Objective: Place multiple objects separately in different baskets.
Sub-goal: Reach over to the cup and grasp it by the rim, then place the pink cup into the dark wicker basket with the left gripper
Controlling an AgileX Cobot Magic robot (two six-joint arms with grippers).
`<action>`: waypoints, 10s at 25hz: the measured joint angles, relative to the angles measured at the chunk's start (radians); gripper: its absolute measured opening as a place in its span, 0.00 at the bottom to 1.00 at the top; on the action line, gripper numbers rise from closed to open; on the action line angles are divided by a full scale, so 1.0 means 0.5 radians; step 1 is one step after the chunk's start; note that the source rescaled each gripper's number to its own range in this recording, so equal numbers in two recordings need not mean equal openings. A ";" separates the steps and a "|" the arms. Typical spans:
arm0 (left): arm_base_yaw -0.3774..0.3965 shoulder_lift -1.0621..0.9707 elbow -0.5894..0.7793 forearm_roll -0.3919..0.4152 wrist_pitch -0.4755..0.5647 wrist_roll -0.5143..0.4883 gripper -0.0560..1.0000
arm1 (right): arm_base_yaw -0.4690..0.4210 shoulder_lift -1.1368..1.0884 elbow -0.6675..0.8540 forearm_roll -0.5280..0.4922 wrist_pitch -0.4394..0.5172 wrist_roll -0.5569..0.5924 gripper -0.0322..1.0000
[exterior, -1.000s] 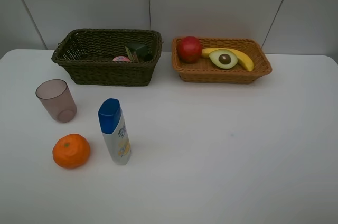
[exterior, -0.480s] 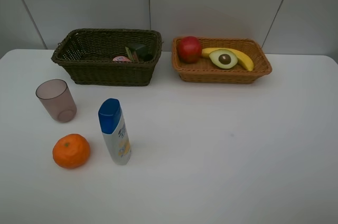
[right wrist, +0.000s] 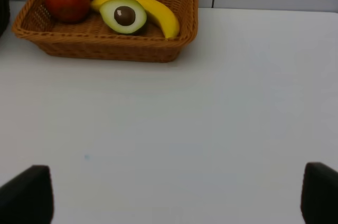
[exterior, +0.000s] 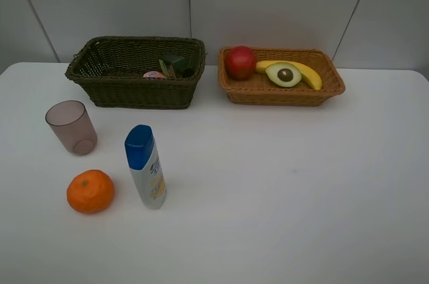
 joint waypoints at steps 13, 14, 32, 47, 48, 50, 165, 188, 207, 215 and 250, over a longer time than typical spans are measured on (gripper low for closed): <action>0.000 0.000 0.000 0.000 0.000 0.000 1.00 | 0.000 0.000 0.000 0.000 0.000 0.000 0.99; 0.000 0.000 0.000 0.000 0.000 0.000 1.00 | 0.000 0.000 0.000 0.000 0.000 0.000 0.99; 0.000 0.000 0.000 -0.057 0.000 0.005 1.00 | 0.000 0.000 0.000 0.000 0.000 0.000 0.99; 0.000 0.669 -0.405 -0.109 0.015 0.233 1.00 | 0.000 0.000 0.000 0.000 0.000 0.000 0.99; 0.000 0.739 -0.443 -0.109 0.015 0.272 1.00 | 0.000 0.000 0.000 0.000 0.000 0.000 0.99; 0.000 0.872 -0.513 -0.115 0.015 0.341 1.00 | 0.000 0.000 0.000 0.000 0.000 0.000 0.99; -0.560 3.739 -2.391 -0.165 0.276 0.925 0.05 | 0.000 0.000 0.000 0.000 0.000 0.000 0.99; -0.560 4.034 -2.612 -0.025 -0.465 0.984 0.05 | 0.000 0.000 0.000 0.000 0.000 0.000 0.99; -0.560 4.339 -2.614 -0.025 -0.553 0.984 0.05 | 0.000 0.000 0.000 0.000 0.000 0.000 0.99; -0.560 4.341 -2.614 -0.025 -0.553 0.984 0.05 | 0.000 0.000 0.000 0.000 0.000 0.000 0.99; -0.560 4.321 -2.614 -0.019 -0.552 0.984 1.00 | 0.000 0.000 0.000 0.000 0.000 0.000 0.99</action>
